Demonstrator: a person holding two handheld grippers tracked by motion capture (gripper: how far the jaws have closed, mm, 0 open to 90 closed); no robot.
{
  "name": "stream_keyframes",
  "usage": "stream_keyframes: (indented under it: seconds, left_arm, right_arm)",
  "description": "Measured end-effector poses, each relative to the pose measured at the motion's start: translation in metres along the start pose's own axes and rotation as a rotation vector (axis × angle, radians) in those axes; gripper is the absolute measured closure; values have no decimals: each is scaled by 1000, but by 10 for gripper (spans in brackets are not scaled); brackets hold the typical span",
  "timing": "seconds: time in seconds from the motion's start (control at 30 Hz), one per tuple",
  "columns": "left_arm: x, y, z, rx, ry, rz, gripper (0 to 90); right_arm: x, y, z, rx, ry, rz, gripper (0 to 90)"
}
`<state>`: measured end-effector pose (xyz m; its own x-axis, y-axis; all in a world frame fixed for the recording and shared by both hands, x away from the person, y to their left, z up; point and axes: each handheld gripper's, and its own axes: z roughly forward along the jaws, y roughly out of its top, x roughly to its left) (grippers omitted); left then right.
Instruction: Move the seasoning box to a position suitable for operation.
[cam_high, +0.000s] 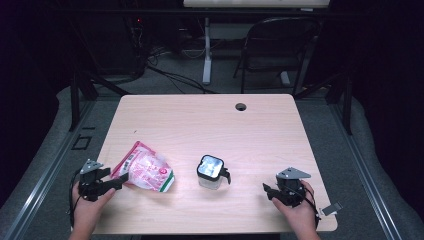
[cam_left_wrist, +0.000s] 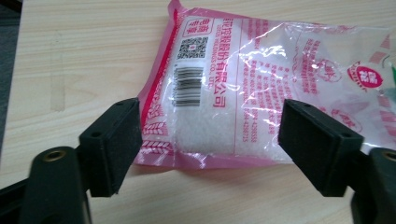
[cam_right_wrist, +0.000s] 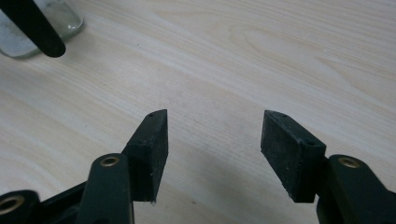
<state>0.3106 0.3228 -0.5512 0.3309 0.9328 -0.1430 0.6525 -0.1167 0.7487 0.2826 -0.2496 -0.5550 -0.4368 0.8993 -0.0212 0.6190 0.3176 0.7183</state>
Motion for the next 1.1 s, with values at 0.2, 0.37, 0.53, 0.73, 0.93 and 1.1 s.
stream_keyframes:
  seconds: [0.2, 0.37, 0.53, 0.73, 0.93, 1.1]
  left_arm:
    - [-7, 0, 1, -6, 14, 47, 302]
    - [-12, -2, -3, -28, -1, 55, 353]
    - [-16, -2, -2, -34, -34, 54, 398]
    - [-17, -1, 5, -24, -56, 69, 459]
    - [-15, 1, 9, 4, -68, 70, 478]
    - [-15, -1, 5, -4, -63, 81, 476]
  right_arm:
    - [7, 4, -3, -1, 17, -33, 441]
    - [14, 10, 3, -20, 57, -11, 445]
    - [27, 12, 4, -14, 83, -34, 453]
    - [32, 14, 8, -20, 109, -39, 453]
    - [32, 16, 10, -33, 115, -40, 462]
    - [31, 16, 14, -28, 141, -27, 464]
